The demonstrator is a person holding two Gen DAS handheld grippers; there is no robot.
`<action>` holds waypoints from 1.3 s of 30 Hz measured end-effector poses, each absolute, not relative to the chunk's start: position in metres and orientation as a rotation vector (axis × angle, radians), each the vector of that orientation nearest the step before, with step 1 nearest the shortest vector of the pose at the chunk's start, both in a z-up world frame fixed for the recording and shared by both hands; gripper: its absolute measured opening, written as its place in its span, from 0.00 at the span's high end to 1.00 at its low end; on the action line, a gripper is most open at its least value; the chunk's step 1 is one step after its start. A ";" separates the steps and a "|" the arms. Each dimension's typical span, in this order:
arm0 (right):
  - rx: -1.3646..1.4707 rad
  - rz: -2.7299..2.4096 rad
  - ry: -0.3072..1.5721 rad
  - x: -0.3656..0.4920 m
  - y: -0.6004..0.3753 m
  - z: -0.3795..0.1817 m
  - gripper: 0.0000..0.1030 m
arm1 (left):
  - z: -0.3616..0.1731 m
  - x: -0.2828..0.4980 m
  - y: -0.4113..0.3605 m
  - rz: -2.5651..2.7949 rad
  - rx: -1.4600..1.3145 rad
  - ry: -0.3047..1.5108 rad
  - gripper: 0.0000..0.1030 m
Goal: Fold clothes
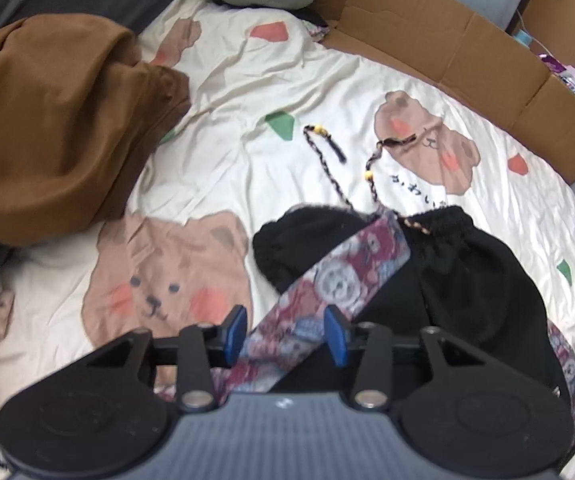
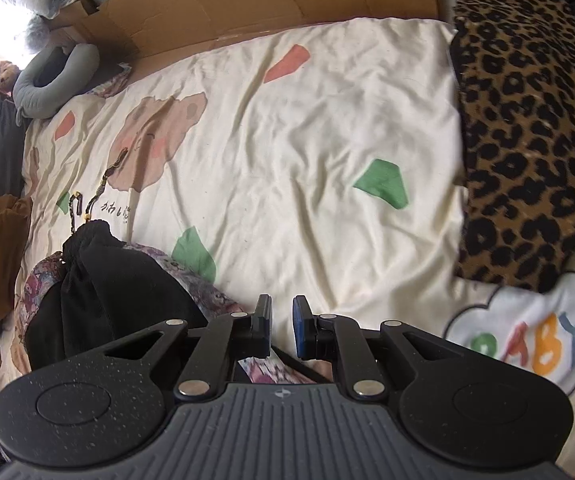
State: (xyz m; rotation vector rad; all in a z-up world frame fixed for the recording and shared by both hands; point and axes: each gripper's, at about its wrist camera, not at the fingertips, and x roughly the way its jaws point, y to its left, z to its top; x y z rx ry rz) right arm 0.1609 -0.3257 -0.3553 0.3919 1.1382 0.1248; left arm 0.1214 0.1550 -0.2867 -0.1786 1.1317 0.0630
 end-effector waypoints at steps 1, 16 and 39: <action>0.391 0.130 1.139 0.164 -0.324 -0.357 0.89 | -0.288 0.126 0.154 0.060 -0.175 1.127 0.54; 0.363 0.212 1.104 0.201 -0.286 -0.383 0.89 | -0.295 0.179 0.139 0.049 -0.168 1.023 0.45; 0.129 0.422 1.090 0.263 -0.182 -0.406 0.89 | -0.355 0.208 0.089 -0.092 -0.230 1.034 0.52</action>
